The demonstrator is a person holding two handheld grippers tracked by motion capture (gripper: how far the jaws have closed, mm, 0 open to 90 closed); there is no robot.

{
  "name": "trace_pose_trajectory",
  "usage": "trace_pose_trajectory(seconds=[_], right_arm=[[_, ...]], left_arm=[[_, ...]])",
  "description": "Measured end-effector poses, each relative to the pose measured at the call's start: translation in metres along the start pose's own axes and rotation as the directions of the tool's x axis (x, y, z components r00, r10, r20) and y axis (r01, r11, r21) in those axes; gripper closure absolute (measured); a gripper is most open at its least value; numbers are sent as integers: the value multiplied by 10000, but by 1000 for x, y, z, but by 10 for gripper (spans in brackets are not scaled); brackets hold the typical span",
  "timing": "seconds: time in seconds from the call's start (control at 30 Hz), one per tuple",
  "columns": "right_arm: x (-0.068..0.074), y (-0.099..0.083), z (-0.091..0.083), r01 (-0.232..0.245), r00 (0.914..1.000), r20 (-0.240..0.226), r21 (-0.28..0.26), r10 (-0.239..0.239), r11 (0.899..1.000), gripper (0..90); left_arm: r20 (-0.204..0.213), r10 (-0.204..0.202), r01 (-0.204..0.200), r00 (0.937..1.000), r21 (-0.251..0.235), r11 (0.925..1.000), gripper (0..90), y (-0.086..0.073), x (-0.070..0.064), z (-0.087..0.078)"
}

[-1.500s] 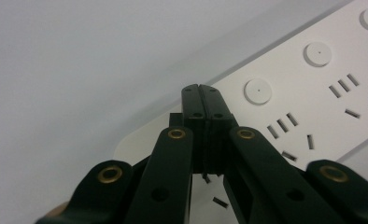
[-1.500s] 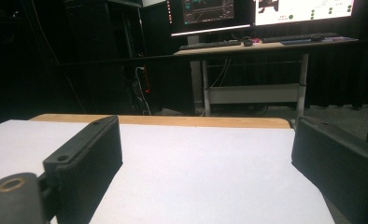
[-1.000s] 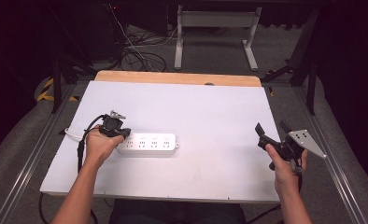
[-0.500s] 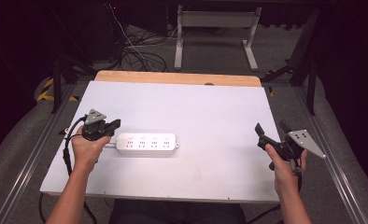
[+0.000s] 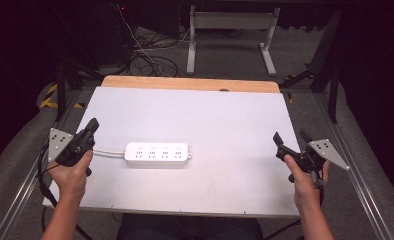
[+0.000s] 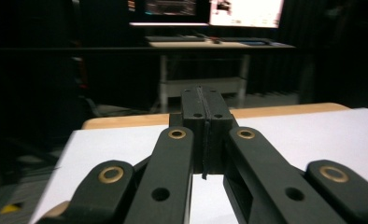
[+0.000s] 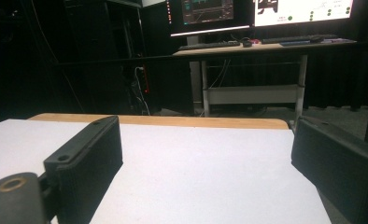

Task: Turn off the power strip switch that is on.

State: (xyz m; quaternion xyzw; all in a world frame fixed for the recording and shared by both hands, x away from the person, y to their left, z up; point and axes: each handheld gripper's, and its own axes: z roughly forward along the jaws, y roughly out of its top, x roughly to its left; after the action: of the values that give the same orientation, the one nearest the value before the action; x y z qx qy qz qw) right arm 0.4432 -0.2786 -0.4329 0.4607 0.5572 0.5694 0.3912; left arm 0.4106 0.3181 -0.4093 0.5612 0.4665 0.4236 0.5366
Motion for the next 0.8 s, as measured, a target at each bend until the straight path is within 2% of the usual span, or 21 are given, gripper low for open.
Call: trace_pose_trajectory(seconds=[0.03, 0.07, 0.13, 0.23, 0.3, 0.6, 0.63, 0.67, 0.7, 0.73, 0.8], right_arm=[[0, 0, 0, 0, 10000, 0, 0, 0, 10000, 94], [0, 0, 0, 23, 10000, -3, -15, -23, 10000, 94], [-1, 0, -1, 20, 10000, 5, -45, -20, 10000, 94], [-1, 0, -1, 29, 10000, 4, -23, -29, 10000, 94], [-1, 0, -1, 26, 10000, -23, -12, -26, 10000, 94], [0, 0, -1, 35, 10000, -2, -22, -35, 10000, 96], [0, 0, -1, 34, 10000, -15, -37, -34, 10000, 97], [0, 1, -2, 24, 10000, -7, -40, -24, 10000, 97], [-1, 1, -2, 49, 10000, -29, -58, -49, 10000, 97], [-1, 1, -2, 49, 10000, -29, -58, -49, 10000, 97], [-1, 1, -2, 29, 10000, 8, -78, -29, 10000, 97]], left_arm=[[0, 0, 0, 10000, 0, 10000, 900, 0, 0, 0], [-213, -100, 99, 9997, -70, 9999, 900, 0, -1, -4], [-614, -75, 66, 9981, -153, 9999, 900, 0, -3, -9], [-923, 87, -103, 9957, -168, 9998, 900, 0, -3, -10], [-994, 56, -72, 9950, -162, 9998, 900, -1, -3, -8], [-997, 453, -444, 9940, 115, 9989, 895, -6, -6, -4], [-988, 478, -463, 9940, 175, 9988, 811, -6, -6, -3], [-1021, 574, -552, 9931, 242, 9982, 652, -7, -6, -2], [-1040, 637, -613, 9925, 259, 9978, 551, -7, -7, -1], [-1048, 690, -671, 9921, 216, 9975, 551, -7, -6, 0], [-888, 628, -606, 9941, 277, 9978, 393, -7, -5, 1]])
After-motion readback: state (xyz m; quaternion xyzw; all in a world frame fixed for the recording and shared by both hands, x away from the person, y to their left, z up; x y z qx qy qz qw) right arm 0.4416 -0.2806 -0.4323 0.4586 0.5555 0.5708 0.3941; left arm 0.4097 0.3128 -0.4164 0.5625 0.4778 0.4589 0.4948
